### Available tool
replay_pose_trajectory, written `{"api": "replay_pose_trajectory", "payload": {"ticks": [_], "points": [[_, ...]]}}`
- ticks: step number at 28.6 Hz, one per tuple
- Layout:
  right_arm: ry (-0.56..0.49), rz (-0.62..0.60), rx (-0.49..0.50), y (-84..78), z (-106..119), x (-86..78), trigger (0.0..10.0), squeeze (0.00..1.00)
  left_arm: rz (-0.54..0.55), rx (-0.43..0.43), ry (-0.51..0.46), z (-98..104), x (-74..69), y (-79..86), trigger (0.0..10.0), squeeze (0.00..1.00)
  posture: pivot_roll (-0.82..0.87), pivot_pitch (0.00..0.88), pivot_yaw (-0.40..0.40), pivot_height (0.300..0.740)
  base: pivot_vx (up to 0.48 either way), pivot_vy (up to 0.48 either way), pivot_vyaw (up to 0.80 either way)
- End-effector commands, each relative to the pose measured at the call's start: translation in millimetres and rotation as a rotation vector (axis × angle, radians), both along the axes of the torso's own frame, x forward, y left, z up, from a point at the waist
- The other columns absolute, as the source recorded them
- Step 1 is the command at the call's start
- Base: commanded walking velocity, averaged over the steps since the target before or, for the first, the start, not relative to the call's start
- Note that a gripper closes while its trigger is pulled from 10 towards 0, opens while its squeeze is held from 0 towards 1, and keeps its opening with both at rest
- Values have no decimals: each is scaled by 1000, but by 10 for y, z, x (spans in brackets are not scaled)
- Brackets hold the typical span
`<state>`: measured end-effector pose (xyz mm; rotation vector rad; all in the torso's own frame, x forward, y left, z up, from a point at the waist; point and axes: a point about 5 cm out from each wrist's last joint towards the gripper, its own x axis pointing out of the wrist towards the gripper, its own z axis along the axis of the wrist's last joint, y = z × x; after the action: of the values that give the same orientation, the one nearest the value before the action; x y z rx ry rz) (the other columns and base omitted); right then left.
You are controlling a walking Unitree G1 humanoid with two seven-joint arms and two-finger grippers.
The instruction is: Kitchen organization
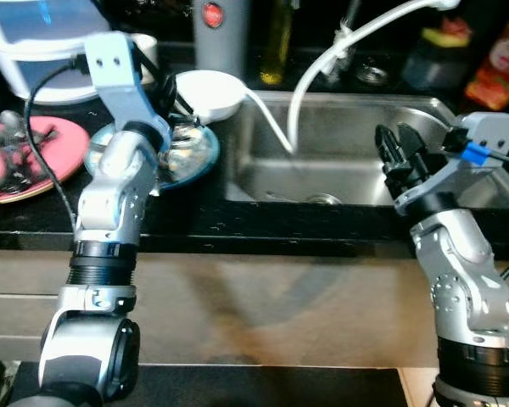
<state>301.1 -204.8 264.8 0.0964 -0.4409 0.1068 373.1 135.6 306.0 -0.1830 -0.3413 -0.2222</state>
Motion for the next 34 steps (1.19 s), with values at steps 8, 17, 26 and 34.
{"api": "replay_pose_trajectory", "payload": {"ticks": [8, 17, 26, 34], "points": [[7, 5, 1, 18, -18, -14, 10000, 0, -5, 1, 13, -31, 1, 13, 10000, 0, -24, 59, -12, 740, 0, 0, 0], [6, 7, 2, 26, -20, -16, 10000, 0, -13, -1, 31, -51, 11, 6, 10000, 0, -22, 53, -10, 740, 0, 0, 0], [4, 9, 3, 32, -19, -12, 10000, 0, -9, 3, 35, -63, 25, 13, 10000, 0, -23, 47, -8, 740, 0, 178, 0], [0, 6, 0, 29, -10, -11, 10000, 0, -117, 94, 123, -137, 49, -105, 10000, 0, -23, 47, -8, 740, 0, 0, 0]]}}
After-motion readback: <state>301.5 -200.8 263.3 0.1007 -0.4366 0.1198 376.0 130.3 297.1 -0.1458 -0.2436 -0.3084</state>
